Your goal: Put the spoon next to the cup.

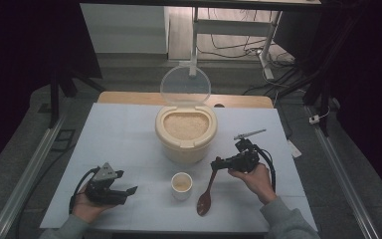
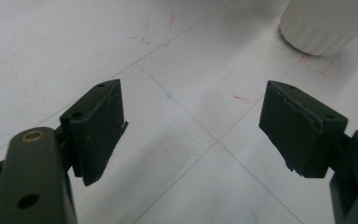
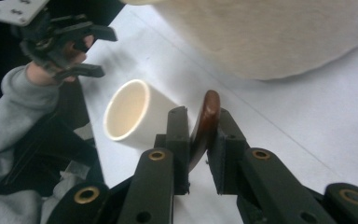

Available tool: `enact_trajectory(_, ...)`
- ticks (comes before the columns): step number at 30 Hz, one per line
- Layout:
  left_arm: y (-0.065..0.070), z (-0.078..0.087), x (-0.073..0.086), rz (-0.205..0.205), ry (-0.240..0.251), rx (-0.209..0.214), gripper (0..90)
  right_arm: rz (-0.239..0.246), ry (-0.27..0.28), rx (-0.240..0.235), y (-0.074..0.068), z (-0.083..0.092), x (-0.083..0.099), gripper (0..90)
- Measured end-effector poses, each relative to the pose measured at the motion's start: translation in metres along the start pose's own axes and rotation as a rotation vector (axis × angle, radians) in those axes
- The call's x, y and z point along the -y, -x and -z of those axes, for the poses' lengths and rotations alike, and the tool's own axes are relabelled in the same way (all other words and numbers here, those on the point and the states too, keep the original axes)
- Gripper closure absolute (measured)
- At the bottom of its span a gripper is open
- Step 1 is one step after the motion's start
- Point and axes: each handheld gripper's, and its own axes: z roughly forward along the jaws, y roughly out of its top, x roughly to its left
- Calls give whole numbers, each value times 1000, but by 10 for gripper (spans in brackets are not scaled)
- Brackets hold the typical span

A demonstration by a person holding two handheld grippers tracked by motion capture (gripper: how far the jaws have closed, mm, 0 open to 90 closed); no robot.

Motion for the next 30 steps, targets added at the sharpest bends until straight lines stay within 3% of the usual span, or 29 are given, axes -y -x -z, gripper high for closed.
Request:
enact_trajectory(17, 0, 0, 0, -1, -3, -1, 220, -70, 38, 85, 32, -24, 10, 702)
enact_trajectory(30, 0, 0, 1, -4, -8, -2, 220, -88, 55, 162, 40, -35, 18, 648)
